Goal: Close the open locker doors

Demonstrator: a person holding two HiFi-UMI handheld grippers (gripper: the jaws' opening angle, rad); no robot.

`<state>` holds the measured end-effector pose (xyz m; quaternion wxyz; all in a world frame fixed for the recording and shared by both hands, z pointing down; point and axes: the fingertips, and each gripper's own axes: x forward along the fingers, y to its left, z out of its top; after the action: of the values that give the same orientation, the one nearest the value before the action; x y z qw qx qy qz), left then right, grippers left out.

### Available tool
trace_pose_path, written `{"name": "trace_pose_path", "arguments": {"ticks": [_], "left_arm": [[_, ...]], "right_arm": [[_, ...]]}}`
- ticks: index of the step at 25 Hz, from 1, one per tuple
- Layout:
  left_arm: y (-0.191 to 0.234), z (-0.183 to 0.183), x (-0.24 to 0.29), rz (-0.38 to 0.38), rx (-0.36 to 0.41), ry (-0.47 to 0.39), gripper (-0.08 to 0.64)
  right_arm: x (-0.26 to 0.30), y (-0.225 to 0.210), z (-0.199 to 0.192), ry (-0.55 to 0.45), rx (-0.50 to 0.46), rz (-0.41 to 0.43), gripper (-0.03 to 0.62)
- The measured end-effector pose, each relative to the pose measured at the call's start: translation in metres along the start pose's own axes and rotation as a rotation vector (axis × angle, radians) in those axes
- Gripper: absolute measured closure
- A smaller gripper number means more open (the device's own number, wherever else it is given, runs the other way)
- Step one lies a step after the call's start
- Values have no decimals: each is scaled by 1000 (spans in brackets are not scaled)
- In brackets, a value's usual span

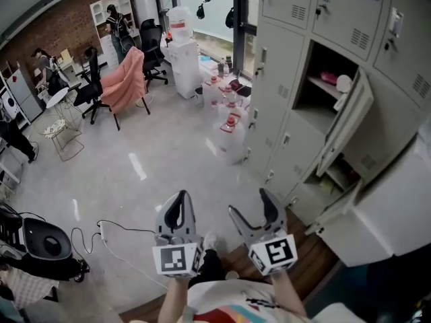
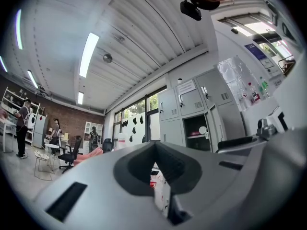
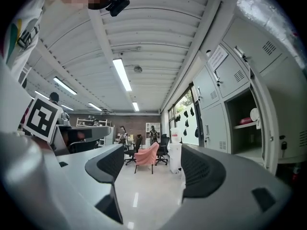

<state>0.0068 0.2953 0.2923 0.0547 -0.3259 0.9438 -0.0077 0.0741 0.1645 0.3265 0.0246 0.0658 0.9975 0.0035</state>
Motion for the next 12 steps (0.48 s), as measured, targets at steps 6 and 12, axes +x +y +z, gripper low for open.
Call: {"name": "trace_pose_path", "arguments": {"ticks": [6, 12], "left_arm": [[5, -4, 45, -38, 11, -46, 554], [30, -14, 96, -67, 24, -95, 554]], "right_arm": [[29, -20, -1, -17, -20, -28, 252], [100, -33, -21, -72, -15, -9, 252]]}}
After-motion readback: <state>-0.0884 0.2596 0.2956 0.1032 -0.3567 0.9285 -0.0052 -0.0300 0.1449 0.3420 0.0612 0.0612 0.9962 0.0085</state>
